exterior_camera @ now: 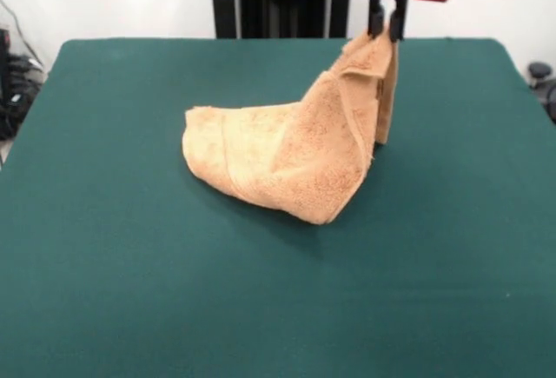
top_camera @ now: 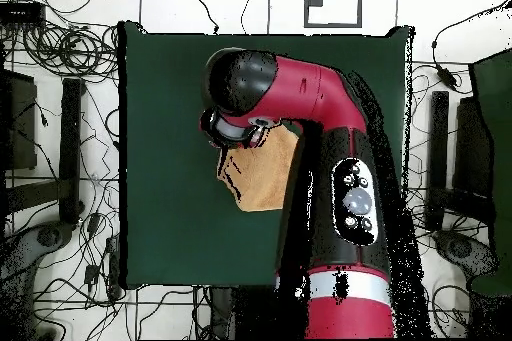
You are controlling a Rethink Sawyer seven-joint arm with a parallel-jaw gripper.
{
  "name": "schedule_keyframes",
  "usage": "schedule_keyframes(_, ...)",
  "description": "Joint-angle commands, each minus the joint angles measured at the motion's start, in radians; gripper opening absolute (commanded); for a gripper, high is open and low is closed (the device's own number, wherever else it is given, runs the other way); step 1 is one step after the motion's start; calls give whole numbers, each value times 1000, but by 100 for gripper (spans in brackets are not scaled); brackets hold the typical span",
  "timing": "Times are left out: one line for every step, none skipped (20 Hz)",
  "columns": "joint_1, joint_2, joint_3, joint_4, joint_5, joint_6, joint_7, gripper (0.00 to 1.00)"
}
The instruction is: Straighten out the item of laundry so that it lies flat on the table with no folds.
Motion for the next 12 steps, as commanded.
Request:
schedule_keyframes(30,18,-13,116,46,-54,260,0)
schedule_keyframes(31,23,-12,109,45,-52,261,0)
schedule_keyframes(35,31,-13,96,35,-50,259,0)
schedule_keyframes(39,34,-14,97,37,-57,264,0)
schedule_keyframes(43,36,-15,97,39,-65,269,0)
schedule_keyframes(50,38,-19,96,42,-64,282,0)
schedule_keyframes(57,42,-23,85,43,-54,294,0)
schedule_keyframes(65,46,-27,73,44,-43,306,0)
schedule_keyframes(72,53,-33,54,45,-22,315,0)
schedule_keyframes(79,59,-38,35,46,-1,324,0)
schedule_keyframes(86,64,-43,15,48,21,334,0)
schedule_keyframes(90,68,-46,3,50,33,339,0)
